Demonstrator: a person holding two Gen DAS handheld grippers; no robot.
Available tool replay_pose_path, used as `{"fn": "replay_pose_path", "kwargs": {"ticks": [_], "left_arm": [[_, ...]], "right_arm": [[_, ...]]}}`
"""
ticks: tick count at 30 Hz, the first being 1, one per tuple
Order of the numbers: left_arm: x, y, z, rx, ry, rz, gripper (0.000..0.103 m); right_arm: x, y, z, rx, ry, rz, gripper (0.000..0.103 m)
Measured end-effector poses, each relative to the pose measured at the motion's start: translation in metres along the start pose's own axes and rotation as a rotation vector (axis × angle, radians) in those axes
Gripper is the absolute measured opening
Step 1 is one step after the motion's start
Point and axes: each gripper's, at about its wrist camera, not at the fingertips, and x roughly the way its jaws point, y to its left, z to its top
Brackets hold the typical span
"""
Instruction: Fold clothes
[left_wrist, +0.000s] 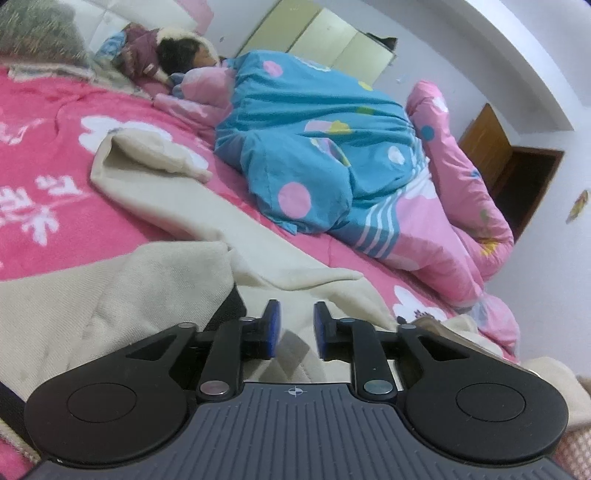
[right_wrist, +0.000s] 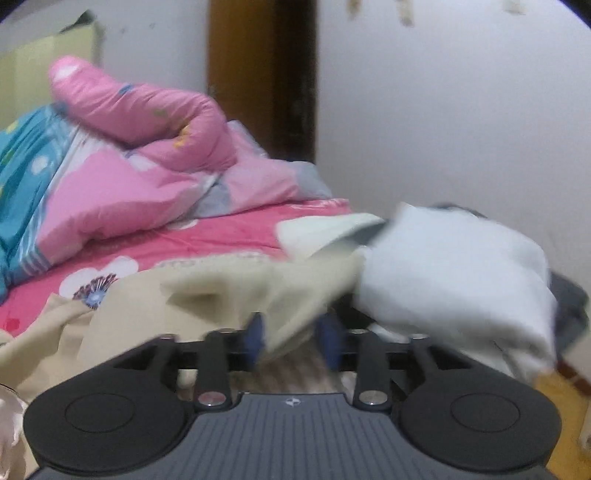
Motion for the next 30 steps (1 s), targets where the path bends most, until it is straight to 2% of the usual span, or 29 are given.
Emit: {"fn": "replay_pose_path", "kwargs": {"ticks": [1,3,5,8,12,13,15,19,24,26,28,30], "left_arm": [[-0.004,-0.007,0.002,0.037,-0.003,-0.01,0.04],[-0.009,-0.02,0.004,0.112,0.009,-0.029,0.043],[-0.009,-0.034,0.001,0.193,0.066,-0.044,0.05],[-0.008,-0.054,-0.003,0.315,0.152,-0.066,0.051],[-0.006,-0.079,-0.011,0.471,0.255,-0.086,0.051],[-0.005,-0.08,-0.014,0.496,0.261,-0.075,0.051],[-0.004,-0.081,-0.019,0.532,0.266,-0.051,0.051],[0.002,-0.078,-0.02,0.524,0.293,-0.027,0.051],[0.01,-0.076,-0.023,0.52,0.317,0.0,0.051],[0.013,-0.077,-0.024,0.523,0.322,0.011,0.051],[0.016,-0.077,-0.024,0.527,0.326,0.023,0.051],[0.018,-0.079,-0.025,0.534,0.327,0.034,0.051]], "right_arm": [[-0.009,-0.003,-0.002,0.012,-0.024,-0.007,0.046],[-0.029,-0.003,-0.003,0.017,-0.087,-0.002,0.048],[-0.044,0.011,-0.004,-0.014,-0.139,0.08,0.049],[-0.05,0.067,-0.01,-0.134,-0.144,0.334,0.049],[-0.036,0.177,-0.037,-0.366,-0.028,0.729,0.05],[-0.032,0.205,-0.047,-0.433,0.009,0.8,0.05],[-0.022,0.253,-0.064,-0.553,0.048,0.875,0.05],[-0.002,0.311,-0.082,-0.693,0.125,0.958,0.05],[0.012,0.34,-0.091,-0.821,0.196,0.955,0.047],[0.012,0.344,-0.094,-0.854,0.197,0.929,0.037],[0.01,0.341,-0.093,-0.856,0.188,0.92,0.017],[0.008,0.333,-0.089,-0.824,0.154,0.908,0.01]]}}
